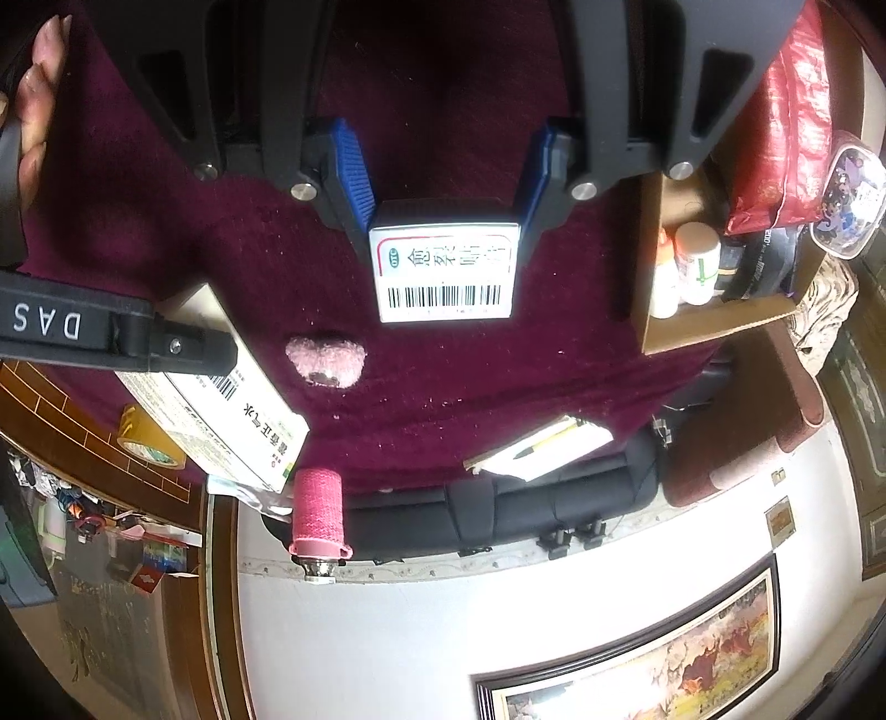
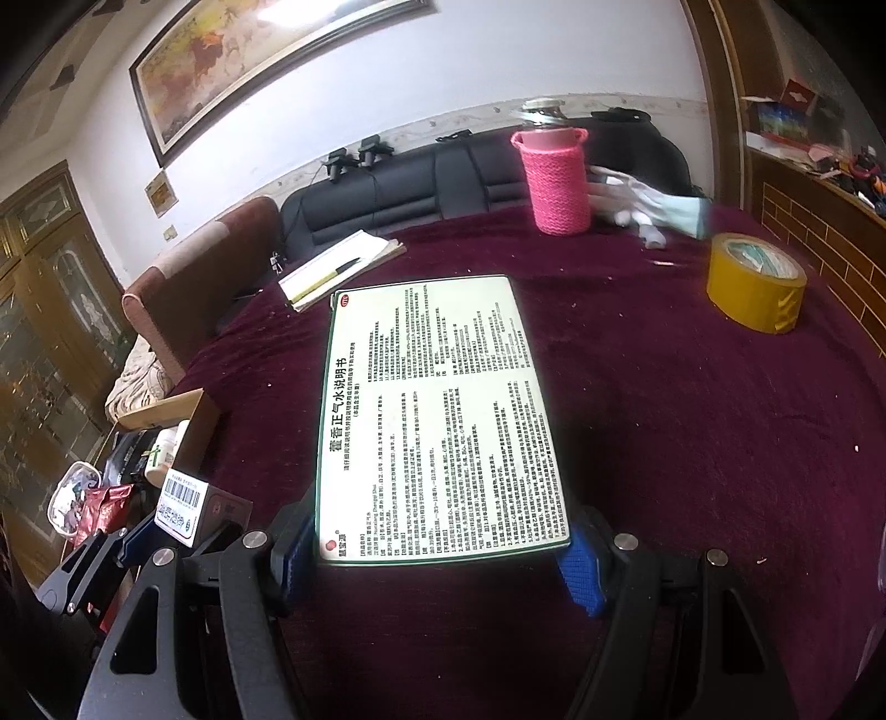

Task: Organize objects
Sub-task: 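Carry the barcode box and medicine box with both grippers over the tray, then lower and open the left gripper releasing the barcode box while the right releases the medicine box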

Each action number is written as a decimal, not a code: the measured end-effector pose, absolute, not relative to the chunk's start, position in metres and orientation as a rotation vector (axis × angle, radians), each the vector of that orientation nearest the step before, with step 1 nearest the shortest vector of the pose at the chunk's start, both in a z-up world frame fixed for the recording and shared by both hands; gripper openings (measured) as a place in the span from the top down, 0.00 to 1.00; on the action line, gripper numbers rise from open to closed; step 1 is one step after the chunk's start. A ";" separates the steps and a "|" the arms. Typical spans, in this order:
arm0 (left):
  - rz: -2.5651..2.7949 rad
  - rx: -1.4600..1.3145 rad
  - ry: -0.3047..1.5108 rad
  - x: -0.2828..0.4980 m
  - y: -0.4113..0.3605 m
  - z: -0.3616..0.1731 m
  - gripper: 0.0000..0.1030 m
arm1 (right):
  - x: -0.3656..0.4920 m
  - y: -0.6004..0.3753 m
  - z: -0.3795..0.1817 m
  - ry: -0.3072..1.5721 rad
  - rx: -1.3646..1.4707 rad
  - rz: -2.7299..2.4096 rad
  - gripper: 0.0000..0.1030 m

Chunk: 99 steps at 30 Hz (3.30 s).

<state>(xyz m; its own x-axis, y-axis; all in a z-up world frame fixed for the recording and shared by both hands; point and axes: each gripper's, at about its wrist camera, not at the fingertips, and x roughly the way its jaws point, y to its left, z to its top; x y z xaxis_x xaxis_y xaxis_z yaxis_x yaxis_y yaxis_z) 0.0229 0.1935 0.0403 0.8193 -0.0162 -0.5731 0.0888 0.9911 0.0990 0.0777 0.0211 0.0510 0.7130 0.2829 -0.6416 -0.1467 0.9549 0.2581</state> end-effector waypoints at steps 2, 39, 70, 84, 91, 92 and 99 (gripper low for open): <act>-0.051 0.128 0.601 0.022 0.193 0.041 0.56 | 0.076 0.023 0.052 0.734 0.189 0.241 0.26; 0.056 -0.057 0.507 -0.082 0.305 0.099 0.55 | 0.024 0.142 0.098 0.709 0.109 0.477 0.26; 0.264 -0.183 0.653 -0.063 0.420 0.051 0.55 | 0.098 0.329 0.061 0.923 -0.016 0.640 0.25; 0.270 -0.166 0.662 -0.059 0.412 0.041 0.55 | 0.095 0.338 0.056 0.919 -0.049 0.624 0.26; 0.270 -0.166 0.663 -0.059 0.412 0.041 0.55 | 0.096 0.340 0.055 0.920 -0.057 0.623 0.26; 0.271 -0.165 0.664 -0.059 0.412 0.040 0.55 | 0.096 0.341 0.055 0.921 -0.059 0.623 0.26; 0.270 -0.167 0.666 -0.059 0.411 0.040 0.55 | 0.098 0.346 0.052 0.925 -0.067 0.626 0.25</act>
